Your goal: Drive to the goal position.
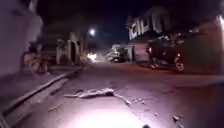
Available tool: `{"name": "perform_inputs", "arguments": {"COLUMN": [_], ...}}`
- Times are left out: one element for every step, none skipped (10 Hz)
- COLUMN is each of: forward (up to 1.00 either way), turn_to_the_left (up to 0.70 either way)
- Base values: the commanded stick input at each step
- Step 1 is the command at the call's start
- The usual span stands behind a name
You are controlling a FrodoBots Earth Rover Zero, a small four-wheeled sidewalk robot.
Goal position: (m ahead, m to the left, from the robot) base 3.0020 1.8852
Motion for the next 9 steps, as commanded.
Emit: {"name": "perform_inputs", "arguments": {"forward": [-0.44, -0.63, -0.70, -0.70, -0.70, -0.70, -0.70, -0.70, -0.70], "turn_to_the_left": [0.14, 0.29, 0.35, 0.35, 0.35, 0.35, 0.35, 0.35, 0.35]}}
